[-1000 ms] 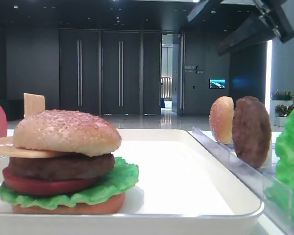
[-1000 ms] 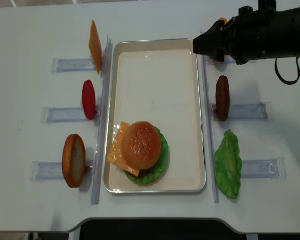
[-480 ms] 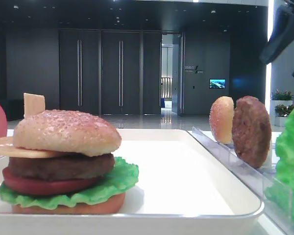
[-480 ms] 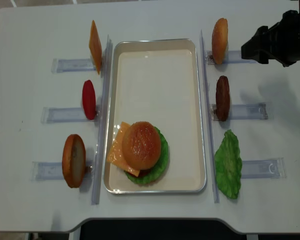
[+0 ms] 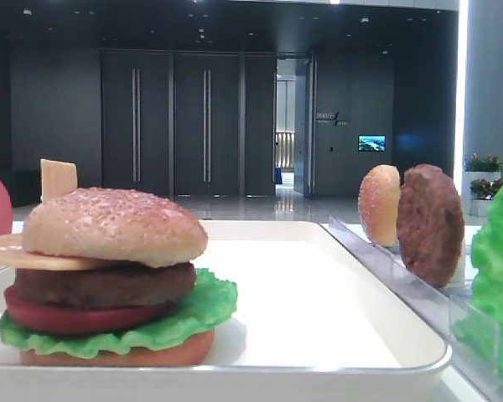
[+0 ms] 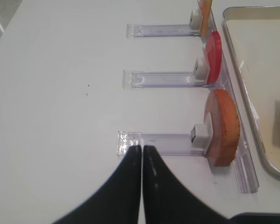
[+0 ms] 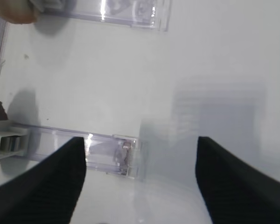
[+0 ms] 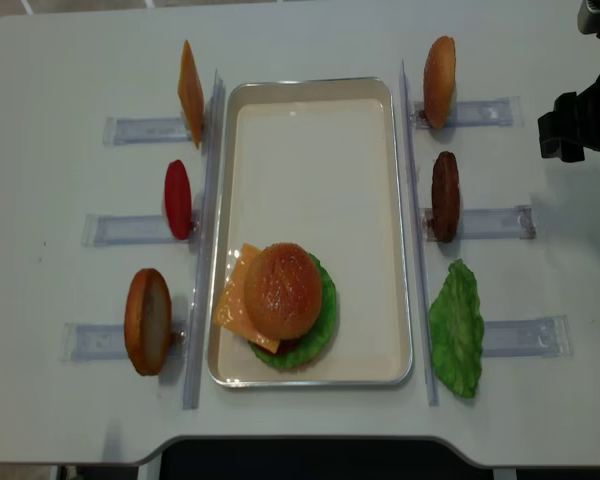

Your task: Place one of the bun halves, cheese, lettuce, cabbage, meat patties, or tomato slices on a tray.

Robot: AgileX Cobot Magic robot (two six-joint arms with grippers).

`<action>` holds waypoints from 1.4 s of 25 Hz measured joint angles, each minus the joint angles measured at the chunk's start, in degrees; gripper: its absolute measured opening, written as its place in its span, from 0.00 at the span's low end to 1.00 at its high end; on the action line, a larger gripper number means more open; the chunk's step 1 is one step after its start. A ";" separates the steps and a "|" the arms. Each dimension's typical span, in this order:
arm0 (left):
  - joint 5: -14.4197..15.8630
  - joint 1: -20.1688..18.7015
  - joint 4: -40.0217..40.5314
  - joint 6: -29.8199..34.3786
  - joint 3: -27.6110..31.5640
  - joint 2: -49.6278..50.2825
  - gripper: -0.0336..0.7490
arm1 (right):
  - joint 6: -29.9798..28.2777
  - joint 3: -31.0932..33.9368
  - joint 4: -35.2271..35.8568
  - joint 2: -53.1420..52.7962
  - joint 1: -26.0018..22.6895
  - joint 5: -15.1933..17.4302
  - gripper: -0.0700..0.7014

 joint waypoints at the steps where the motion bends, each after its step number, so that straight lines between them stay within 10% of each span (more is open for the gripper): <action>1: 0.00 0.00 0.00 0.00 0.00 0.00 0.04 | 1.51 0.00 -1.17 0.00 0.00 0.06 0.71; 16: 0.00 0.00 0.00 0.00 0.00 0.00 0.04 | 9.94 0.00 -7.12 -7.38 0.00 11.52 0.71; 35: 0.00 0.00 0.00 0.00 0.00 0.00 0.04 | 19.45 15.54 -10.06 -50.63 0.00 19.59 0.71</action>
